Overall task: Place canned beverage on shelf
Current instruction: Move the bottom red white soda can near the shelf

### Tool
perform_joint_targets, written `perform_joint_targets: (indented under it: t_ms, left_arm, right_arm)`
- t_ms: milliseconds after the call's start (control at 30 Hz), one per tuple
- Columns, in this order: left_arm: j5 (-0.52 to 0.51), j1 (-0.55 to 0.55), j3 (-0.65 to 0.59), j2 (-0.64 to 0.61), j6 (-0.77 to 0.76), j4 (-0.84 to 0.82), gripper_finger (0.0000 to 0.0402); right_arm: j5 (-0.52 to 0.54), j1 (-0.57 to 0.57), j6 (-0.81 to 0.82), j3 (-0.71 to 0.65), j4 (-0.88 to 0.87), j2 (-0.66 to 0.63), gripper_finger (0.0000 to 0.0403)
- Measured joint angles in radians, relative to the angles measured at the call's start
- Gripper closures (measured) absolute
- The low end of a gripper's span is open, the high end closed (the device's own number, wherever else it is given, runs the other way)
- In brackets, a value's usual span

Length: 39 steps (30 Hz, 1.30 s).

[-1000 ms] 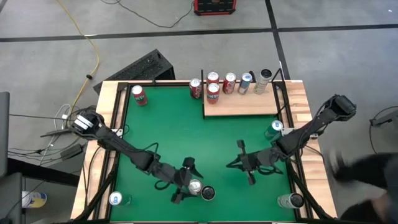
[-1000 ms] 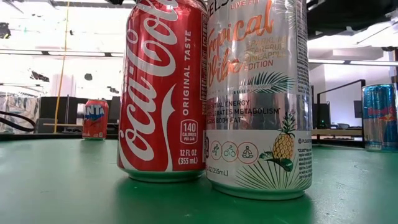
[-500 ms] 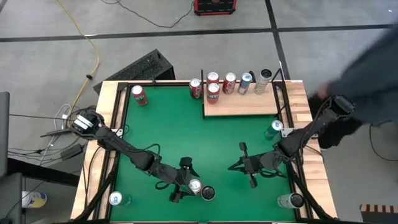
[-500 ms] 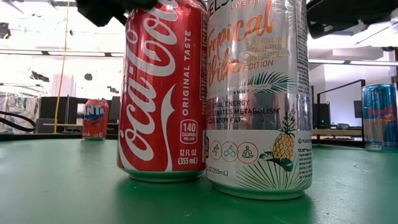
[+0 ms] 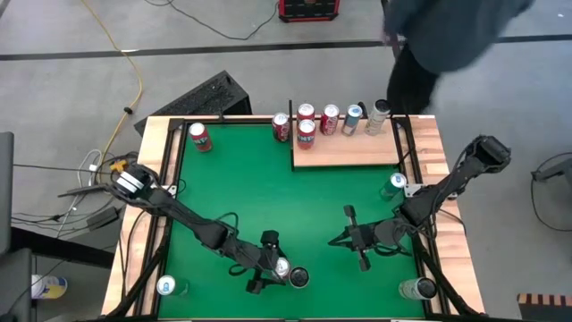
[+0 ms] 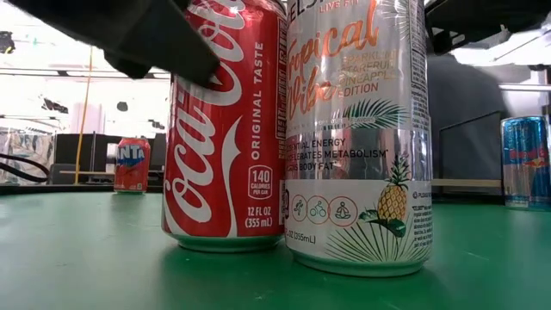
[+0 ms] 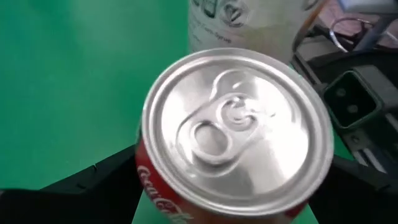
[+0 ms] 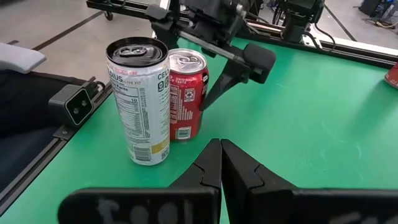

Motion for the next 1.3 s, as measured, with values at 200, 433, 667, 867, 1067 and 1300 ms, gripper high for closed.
perform_joint_targets:
  t_ms: [200, 433, 667, 867, 1067, 1300]
  left_arm:
    - [-0.005, 0.005, 0.0, 0.009, 0.001, 0.015, 0.0043]
    - [0.003, 0.006, 0.0, 0.009, 0.003, 0.013, 0.0092]
    - [0.011, 0.017, 0.0, -0.003, 0.007, -0.006, 0.0117]
    - [-0.002, 0.064, 0.0, -0.111, 0.01, -0.132, 0.0117]
    - [-0.066, 0.164, 0.0, -0.225, 0.026, -0.208, 0.0117]
    - [-0.04, 0.379, 0.0, -0.211, 0.057, -0.112, 0.0117]
  right_arm:
    - [0.002, 0.0, 0.005, 0.0, 0.0, 0.0, 0.0376]
    - [0.003, 0.0, 0.005, 0.0, -0.001, 0.0, 0.0376]
    - [0.003, 0.0, 0.005, 0.0, -0.001, 0.0, 0.0376]
    - [0.004, 0.0, 0.005, 0.0, -0.001, 0.0, 0.0376]
    - [0.004, 0.0, -0.003, 0.0, -0.001, 0.0, 0.0376]
    - [0.004, -0.002, -0.019, 0.0, 0.003, 0.0, 0.0376]
